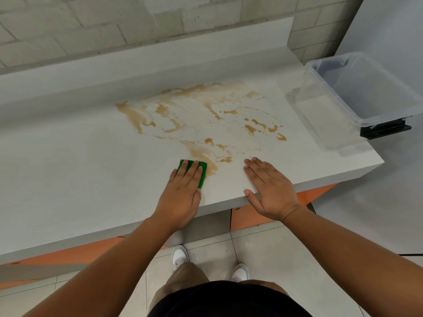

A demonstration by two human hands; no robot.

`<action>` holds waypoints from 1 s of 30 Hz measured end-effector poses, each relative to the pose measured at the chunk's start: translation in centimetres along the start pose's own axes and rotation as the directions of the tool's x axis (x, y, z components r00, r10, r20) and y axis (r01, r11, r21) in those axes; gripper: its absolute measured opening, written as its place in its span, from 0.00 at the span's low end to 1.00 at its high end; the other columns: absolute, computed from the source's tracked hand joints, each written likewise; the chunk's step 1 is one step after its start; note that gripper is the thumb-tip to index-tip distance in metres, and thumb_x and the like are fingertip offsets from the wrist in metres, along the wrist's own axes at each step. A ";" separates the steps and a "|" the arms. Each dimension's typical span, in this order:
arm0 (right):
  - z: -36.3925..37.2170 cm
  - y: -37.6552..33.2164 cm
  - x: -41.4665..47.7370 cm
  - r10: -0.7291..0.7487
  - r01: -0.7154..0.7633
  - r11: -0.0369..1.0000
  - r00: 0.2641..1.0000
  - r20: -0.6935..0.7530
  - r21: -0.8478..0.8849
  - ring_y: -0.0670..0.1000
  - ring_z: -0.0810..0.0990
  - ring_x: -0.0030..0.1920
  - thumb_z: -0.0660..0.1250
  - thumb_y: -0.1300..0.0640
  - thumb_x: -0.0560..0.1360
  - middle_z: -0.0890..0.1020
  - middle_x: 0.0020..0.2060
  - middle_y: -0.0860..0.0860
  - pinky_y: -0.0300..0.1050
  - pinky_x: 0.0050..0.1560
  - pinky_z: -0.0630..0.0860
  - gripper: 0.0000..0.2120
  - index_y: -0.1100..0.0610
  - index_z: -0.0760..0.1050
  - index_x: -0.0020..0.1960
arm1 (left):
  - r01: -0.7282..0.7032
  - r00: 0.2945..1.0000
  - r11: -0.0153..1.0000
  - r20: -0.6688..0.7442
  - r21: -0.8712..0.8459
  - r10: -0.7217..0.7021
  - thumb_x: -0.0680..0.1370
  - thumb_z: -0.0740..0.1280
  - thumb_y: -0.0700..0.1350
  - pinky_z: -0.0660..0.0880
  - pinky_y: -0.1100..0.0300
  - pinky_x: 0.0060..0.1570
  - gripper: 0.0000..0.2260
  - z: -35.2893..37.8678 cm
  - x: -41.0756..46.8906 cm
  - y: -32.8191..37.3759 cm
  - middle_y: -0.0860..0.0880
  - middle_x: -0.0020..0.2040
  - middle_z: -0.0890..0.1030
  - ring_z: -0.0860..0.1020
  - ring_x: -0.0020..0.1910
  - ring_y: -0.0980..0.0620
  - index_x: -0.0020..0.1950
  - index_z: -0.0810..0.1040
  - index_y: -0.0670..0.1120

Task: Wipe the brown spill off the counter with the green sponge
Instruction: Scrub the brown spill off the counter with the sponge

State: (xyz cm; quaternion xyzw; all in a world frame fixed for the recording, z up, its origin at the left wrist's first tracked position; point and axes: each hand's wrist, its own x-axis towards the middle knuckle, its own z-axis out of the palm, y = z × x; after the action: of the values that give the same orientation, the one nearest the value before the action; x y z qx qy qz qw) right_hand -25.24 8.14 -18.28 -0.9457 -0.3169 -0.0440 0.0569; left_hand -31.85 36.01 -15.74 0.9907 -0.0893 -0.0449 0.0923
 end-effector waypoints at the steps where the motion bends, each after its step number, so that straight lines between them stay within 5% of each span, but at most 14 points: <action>1: 0.0 0.0 0.0 0.001 -0.001 1.000 1.000 0.001 0.000 0.52 0.55 0.78 0.52 0.42 0.80 0.61 0.77 0.54 0.50 0.77 0.53 0.31 0.59 0.61 0.76 | -0.057 0.998 0.998 0.022 0.008 0.057 0.82 0.43 0.53 0.46 0.47 0.78 0.27 -0.2 -0.9 -0.4 0.50 0.82 0.48 0.40 0.80 0.51 0.81 0.49 0.47; 5: 0.1 0.1 0.0 0.002 -0.002 1.000 1.000 0.002 0.000 0.51 0.54 0.78 0.52 0.42 0.80 0.60 0.77 0.54 0.50 0.77 0.53 0.31 0.59 0.60 0.77 | -0.082 0.995 0.996 0.063 0.036 0.080 0.84 0.43 0.59 0.46 0.48 0.78 0.28 -1.0 -2.8 -2.9 0.51 0.82 0.45 0.37 0.79 0.54 0.81 0.46 0.49; 11: 0.1 0.0 0.0 0.004 -0.004 1.000 1.000 -0.005 0.004 0.52 0.55 0.78 0.51 0.42 0.80 0.61 0.77 0.54 0.51 0.76 0.55 0.31 0.60 0.61 0.76 | 0.258 0.966 0.961 0.011 0.100 -0.260 0.80 0.38 0.67 0.42 0.45 0.78 0.37 -0.5 1.9 0.5 0.44 0.81 0.44 0.38 0.79 0.44 0.81 0.44 0.42; 20: 0.1 0.1 -0.1 -0.006 0.006 1.000 1.000 0.002 0.023 0.52 0.55 0.78 0.50 0.40 0.80 0.61 0.77 0.54 0.52 0.76 0.56 0.33 0.60 0.61 0.76 | -0.094 0.990 0.995 0.106 0.041 0.089 0.82 0.42 0.64 0.43 0.48 0.78 0.33 -0.2 -1.2 1.4 0.50 0.81 0.40 0.33 0.78 0.53 0.81 0.42 0.47; 26: 0.0 0.0 -0.1 0.002 -0.002 1.000 1.000 0.009 0.019 0.52 0.54 0.78 0.50 0.39 0.80 0.60 0.77 0.54 0.51 0.77 0.55 0.33 0.60 0.60 0.77 | 0.126 0.991 0.990 0.037 0.062 -0.128 0.80 0.38 0.67 0.42 0.46 0.78 0.37 -0.2 2.1 2.7 0.46 0.82 0.45 0.39 0.80 0.46 0.81 0.45 0.44; 30: -0.1 0.0 -0.1 -0.008 0.008 0.999 1.000 0.007 0.035 0.53 0.55 0.78 0.52 0.40 0.80 0.61 0.77 0.55 0.52 0.76 0.56 0.33 0.60 0.61 0.76 | 0.064 0.997 0.997 0.031 0.044 -0.065 0.80 0.40 0.68 0.42 0.45 0.78 0.37 0.5 2.3 4.9 0.46 0.82 0.45 0.39 0.80 0.46 0.81 0.44 0.45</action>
State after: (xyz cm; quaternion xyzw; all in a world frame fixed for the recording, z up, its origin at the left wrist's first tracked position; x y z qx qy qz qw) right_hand -25.35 8.05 -18.16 -0.9435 -0.3216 -0.0355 0.0722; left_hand -30.50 30.72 -15.43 0.9940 -0.0598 -0.0620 0.0679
